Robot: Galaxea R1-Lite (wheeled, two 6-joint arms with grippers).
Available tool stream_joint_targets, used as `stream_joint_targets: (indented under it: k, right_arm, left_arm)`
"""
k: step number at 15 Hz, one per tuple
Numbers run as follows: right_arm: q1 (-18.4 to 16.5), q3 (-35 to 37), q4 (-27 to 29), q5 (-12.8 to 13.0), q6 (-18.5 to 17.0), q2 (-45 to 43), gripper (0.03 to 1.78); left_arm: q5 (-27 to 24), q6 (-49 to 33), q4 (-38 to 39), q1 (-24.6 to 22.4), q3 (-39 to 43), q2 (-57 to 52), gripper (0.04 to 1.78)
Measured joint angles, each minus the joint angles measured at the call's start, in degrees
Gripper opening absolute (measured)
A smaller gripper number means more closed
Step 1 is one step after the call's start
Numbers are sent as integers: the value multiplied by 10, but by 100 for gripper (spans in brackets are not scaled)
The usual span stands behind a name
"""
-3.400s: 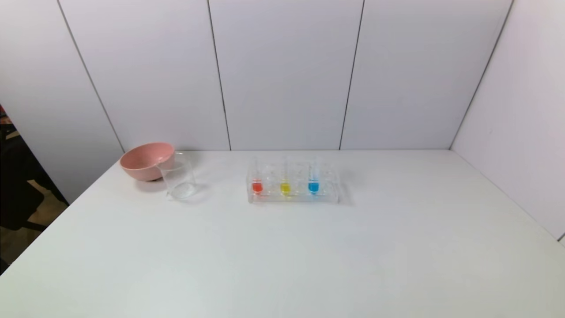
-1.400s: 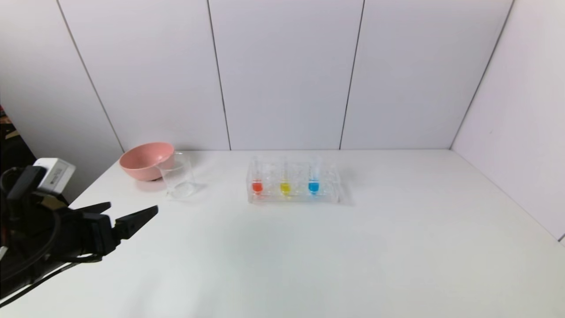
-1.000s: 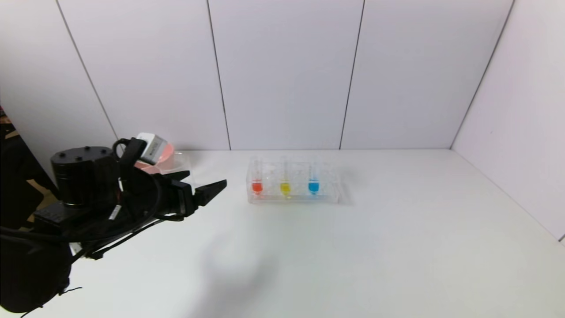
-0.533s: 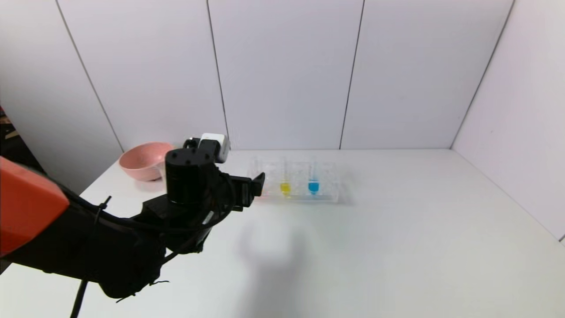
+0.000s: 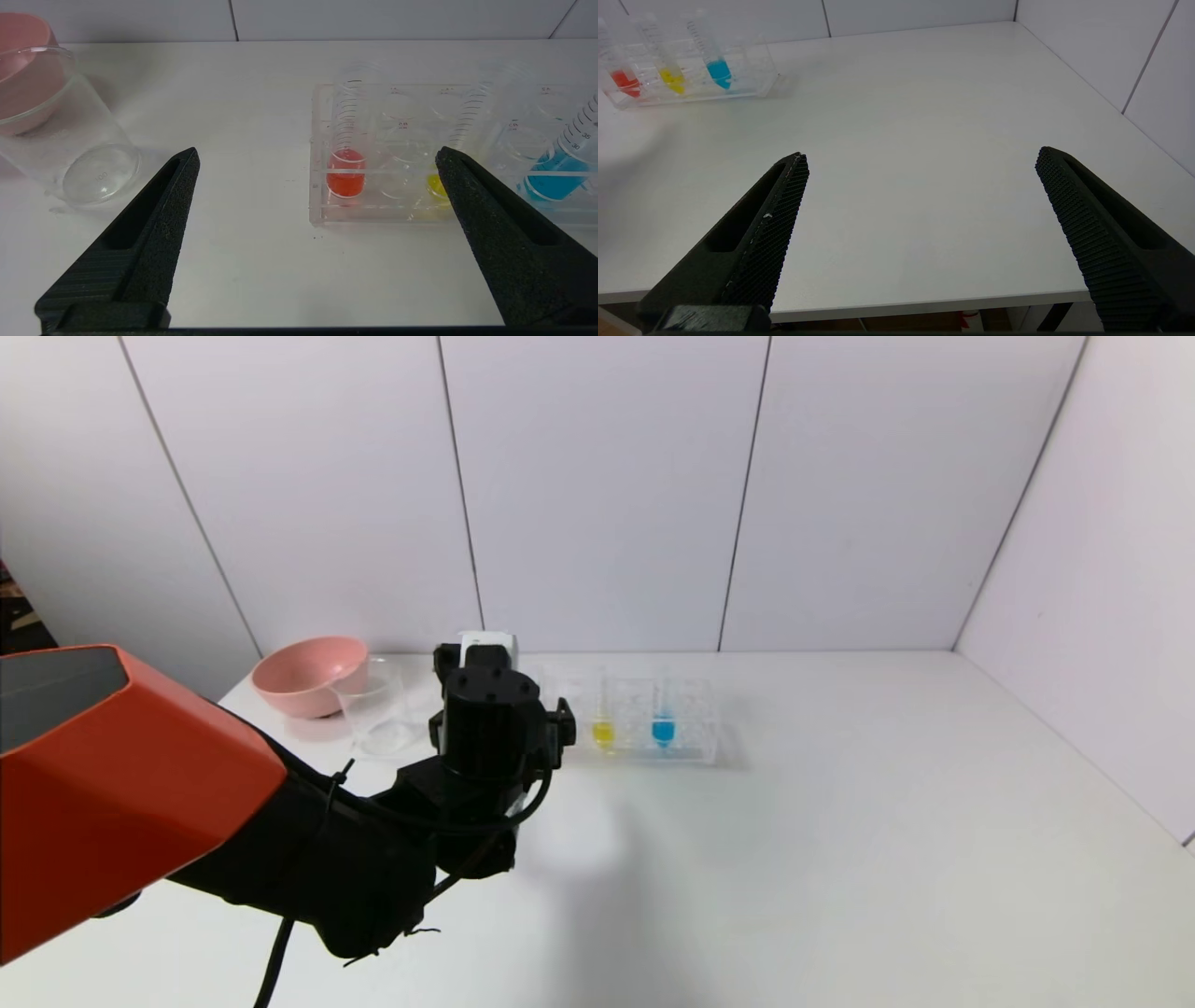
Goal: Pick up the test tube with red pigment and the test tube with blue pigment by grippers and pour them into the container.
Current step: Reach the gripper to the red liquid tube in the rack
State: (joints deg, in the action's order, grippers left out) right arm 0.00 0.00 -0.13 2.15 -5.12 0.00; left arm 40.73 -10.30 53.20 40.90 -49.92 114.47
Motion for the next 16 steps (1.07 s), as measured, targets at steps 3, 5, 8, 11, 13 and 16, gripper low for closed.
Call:
stream_joint_targets:
  k: [3, 5, 8, 11, 13, 16]
  right_arm:
    - [0, 0, 0, 0, 0, 0, 177]
    - [0, 0, 0, 0, 0, 0, 177]
    - [0, 0, 0, 0, 0, 0, 177]
    - [0, 0, 0, 0, 0, 0, 178]
    - [0, 0, 0, 0, 0, 0, 177]
    - [0, 0, 0, 0, 0, 0, 177]
  left_arm:
    - [-8, 0, 1, -3, -44, 35, 176]
    - [-17, 0, -2, -7, -69, 59, 176]
    - [-24, 1, -3, -27, -112, 97, 176]
    - [-34, 2, -4, -41, -134, 116, 176]
    - [-38, 3, -1, -43, -140, 122, 176]
    - [-38, 4, 3, -44, -143, 128, 165]
